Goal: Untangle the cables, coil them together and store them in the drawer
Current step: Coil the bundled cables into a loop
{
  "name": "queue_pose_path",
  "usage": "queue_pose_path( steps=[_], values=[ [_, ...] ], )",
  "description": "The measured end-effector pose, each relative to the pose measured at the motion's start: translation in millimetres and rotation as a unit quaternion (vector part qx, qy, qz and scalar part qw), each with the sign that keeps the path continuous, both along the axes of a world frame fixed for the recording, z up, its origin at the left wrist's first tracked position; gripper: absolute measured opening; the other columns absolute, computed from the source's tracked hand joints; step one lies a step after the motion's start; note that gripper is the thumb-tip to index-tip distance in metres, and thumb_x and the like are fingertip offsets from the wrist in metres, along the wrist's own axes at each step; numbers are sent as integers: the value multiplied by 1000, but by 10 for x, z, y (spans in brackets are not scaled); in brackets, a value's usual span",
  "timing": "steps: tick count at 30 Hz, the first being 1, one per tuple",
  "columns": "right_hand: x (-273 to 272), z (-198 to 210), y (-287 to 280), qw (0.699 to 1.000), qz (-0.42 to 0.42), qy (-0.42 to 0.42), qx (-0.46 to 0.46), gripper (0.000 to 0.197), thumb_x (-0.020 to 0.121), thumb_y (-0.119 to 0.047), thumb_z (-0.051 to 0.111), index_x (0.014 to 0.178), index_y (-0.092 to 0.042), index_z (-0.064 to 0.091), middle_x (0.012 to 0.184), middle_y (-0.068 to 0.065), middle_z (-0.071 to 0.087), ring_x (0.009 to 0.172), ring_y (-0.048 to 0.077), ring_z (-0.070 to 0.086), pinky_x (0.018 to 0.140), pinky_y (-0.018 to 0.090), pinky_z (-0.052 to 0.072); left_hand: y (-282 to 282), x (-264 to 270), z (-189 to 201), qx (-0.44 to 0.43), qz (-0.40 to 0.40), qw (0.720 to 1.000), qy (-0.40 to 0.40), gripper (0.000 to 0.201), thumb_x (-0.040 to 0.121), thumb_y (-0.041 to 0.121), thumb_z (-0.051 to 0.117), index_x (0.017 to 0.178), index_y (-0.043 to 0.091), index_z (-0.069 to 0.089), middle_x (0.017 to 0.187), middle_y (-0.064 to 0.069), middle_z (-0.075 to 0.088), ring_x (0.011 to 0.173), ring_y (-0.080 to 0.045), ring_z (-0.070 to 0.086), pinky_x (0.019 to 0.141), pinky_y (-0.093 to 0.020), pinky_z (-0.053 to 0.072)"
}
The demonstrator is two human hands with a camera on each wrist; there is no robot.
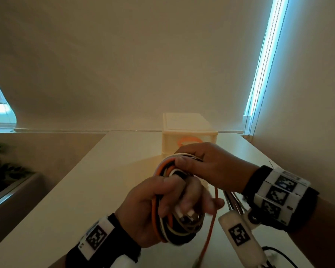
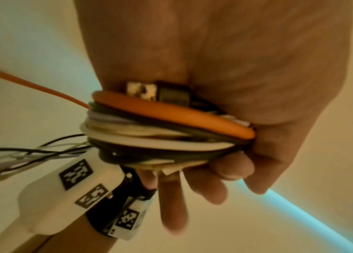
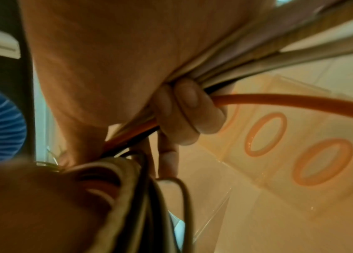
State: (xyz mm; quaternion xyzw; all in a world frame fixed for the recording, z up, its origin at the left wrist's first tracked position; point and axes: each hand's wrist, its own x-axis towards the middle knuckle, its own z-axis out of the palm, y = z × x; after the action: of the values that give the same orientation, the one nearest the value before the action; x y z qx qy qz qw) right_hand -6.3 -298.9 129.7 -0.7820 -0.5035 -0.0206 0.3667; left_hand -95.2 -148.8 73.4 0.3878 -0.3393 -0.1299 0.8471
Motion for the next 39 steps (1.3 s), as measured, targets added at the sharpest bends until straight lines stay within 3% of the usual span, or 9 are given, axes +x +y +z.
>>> queue_pose_path(
  steps=[2, 6, 10, 16, 20, 25, 27, 29, 39],
  values=[
    [-18, 11, -8, 999, 13, 27, 12, 44, 95, -45, 54, 79, -5, 64, 64, -10, 54, 59, 2, 50, 56, 17, 40, -17, -44, 66, -44, -56, 997, 10, 54, 99, 32, 50, 51, 12, 37, 59, -7, 40, 63, -24, 51, 93, -46, 47],
    [-67, 42, -36, 996, 45, 71, 34, 47, 93, -42, 54, 79, 2, 59, 58, -6, 52, 51, 4, 47, 52, 14, 40, -43, -139, 140, -76, -145, 986, 22, 59, 101, 45, 46, 55, 10, 33, 55, -4, 35, 42, -15, 40, 51, -26, 46],
    [-78, 7, -21, 994, 45, 87, 58, 45, 98, -38, 51, 78, 3, 54, 57, -9, 46, 50, 3, 40, 50, 15, 37, -79, -200, 191, -100, -180, 978, 17, 52, 100, 46, 49, 64, 8, 42, 62, -5, 40, 35, -6, 34, 39, -17, 37],
    [-180, -122, 106, 984, 23, 127, 125, 34, 97, -51, 50, 69, -34, 57, 65, -10, 47, 60, 10, 43, 58, 31, 39, -68, -232, 246, -113, -129, 985, 10, 29, 96, 30, 55, 77, 8, 51, 62, -4, 45, 46, -12, 41, 47, -22, 39],
    [-302, -230, 199, 959, 34, 213, 182, 34, 95, -56, 49, 80, -31, 66, 76, 1, 59, 75, 21, 54, 73, 57, 46, -11, -216, 208, -71, -48, 996, 4, 35, 97, 36, 55, 71, 14, 46, 56, 2, 42, 51, -9, 55, 60, -43, 2],
    [-480, -365, 194, 905, 48, 374, 197, 32, 77, -69, 66, 88, -40, 74, 103, 46, 41, 95, 73, 36, 90, 83, 30, 94, -187, 260, -137, -80, 987, 10, 44, 101, 44, 51, 111, 1, 60, 61, -1, 39, 63, -15, 61, 82, -45, 51],
    [-498, -406, 216, 890, 39, 410, 196, 34, 82, -65, 66, 94, -34, 73, 86, 32, 50, 70, 50, 49, 72, 55, 50, 155, -155, 304, -147, -63, 987, 15, 50, 103, 37, 49, 138, 3, 50, 64, 0, 36, 57, -11, 50, 66, -29, 51],
    [-497, -428, 256, 886, 8, 424, 185, 30, 102, -45, 48, 96, -20, 63, 67, 8, 43, 50, 21, 38, 48, 28, 34, 230, -91, 377, -157, -30, 987, 15, 47, 102, 26, 50, 144, 7, 44, 68, 0, 44, 55, -9, 40, 54, -23, 41],
    [-593, -538, 354, 857, -105, 493, 109, 31, 107, -38, 40, 92, -16, 56, 59, -4, 39, 46, 11, 30, 42, 22, 25, 281, 161, 342, -115, 174, 977, 40, 43, 98, 31, 56, 136, 13, 60, 53, 6, 38, 46, -9, 38, 47, -24, 38]
  ],
)
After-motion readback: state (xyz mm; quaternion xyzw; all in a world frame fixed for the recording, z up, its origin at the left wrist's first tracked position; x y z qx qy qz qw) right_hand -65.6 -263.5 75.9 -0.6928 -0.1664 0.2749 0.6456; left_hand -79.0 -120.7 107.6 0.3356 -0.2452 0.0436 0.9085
